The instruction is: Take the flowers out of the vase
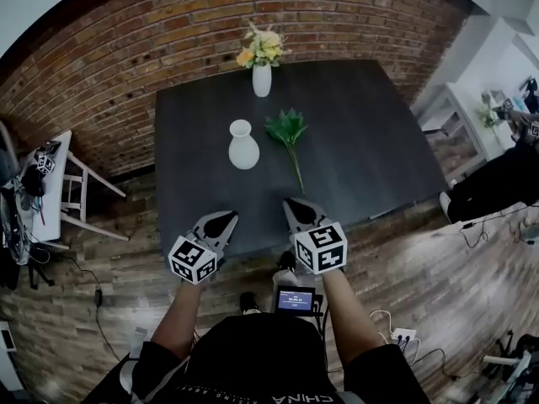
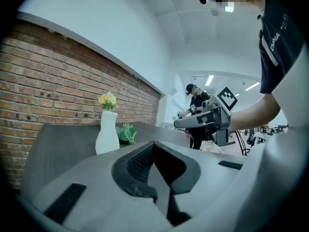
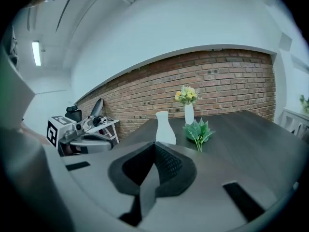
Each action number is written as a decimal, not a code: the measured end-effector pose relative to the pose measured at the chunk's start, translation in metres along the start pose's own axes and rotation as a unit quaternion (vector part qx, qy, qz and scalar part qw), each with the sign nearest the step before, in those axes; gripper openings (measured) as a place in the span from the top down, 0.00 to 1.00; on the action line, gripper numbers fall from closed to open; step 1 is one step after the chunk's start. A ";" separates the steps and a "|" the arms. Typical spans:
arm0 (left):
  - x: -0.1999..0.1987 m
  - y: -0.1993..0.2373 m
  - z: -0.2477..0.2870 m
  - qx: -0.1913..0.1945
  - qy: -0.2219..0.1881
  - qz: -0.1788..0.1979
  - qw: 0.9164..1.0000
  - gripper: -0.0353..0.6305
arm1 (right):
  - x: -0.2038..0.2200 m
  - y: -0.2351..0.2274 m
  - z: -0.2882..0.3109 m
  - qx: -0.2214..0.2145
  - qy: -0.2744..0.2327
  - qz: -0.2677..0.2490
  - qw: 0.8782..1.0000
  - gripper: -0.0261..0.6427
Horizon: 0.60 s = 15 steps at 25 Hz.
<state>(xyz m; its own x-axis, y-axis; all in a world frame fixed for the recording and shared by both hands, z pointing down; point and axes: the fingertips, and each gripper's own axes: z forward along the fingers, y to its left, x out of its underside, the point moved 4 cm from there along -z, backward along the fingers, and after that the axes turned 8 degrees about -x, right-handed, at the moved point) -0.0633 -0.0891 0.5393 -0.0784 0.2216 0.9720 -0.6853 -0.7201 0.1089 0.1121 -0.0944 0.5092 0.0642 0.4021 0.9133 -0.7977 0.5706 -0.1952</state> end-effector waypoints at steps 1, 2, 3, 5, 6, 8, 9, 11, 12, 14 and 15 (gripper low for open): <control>0.003 -0.001 -0.010 0.000 0.001 -0.003 1.000 0.94 | 0.004 0.009 -0.003 0.003 0.002 0.000 1.000 0.95; 0.006 -0.002 -0.018 0.000 0.001 -0.006 1.000 0.94 | 0.008 0.016 -0.007 0.007 0.004 0.001 1.000 0.95; 0.009 -0.005 -0.024 0.001 0.001 -0.010 1.000 0.94 | 0.011 0.021 -0.012 0.012 0.005 0.004 1.000 0.95; 0.012 -0.012 -0.032 0.003 -0.003 -0.019 1.000 0.94 | 0.017 0.027 -0.024 0.019 0.005 0.010 1.000 0.95; 0.012 -0.016 -0.033 0.005 -0.007 -0.023 1.000 0.94 | 0.018 0.028 -0.028 0.021 0.006 0.011 1.000 0.95; 0.010 -0.026 -0.033 0.009 -0.013 -0.024 1.000 0.94 | 0.020 0.028 -0.037 0.024 0.009 0.007 1.000 0.95; 0.009 -0.032 -0.033 0.011 -0.016 -0.023 1.000 0.94 | 0.020 0.027 -0.040 0.024 0.010 0.004 1.000 0.95; 0.005 -0.041 -0.032 0.012 -0.018 -0.020 1.000 0.94 | 0.016 0.025 -0.046 0.021 0.008 0.001 1.000 0.95; 0.003 -0.044 -0.031 0.010 -0.018 -0.020 1.000 0.94 | 0.014 0.024 -0.047 0.018 0.005 0.002 1.000 0.95; -0.003 -0.048 -0.028 0.008 -0.018 -0.020 1.000 0.94 | 0.009 0.021 -0.052 0.009 -0.001 0.007 1.000 0.95; -0.005 -0.051 -0.026 0.009 -0.018 -0.018 1.000 0.94 | 0.009 0.018 -0.055 0.005 -0.004 0.009 1.000 0.95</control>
<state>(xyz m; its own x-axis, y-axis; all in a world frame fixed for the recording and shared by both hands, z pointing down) -0.0463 -0.0365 0.5231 -0.0284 0.2241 0.9741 -0.6733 -0.7246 0.1471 0.1308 -0.0414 0.4939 0.0445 0.4071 0.9123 -0.8049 0.5556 -0.2086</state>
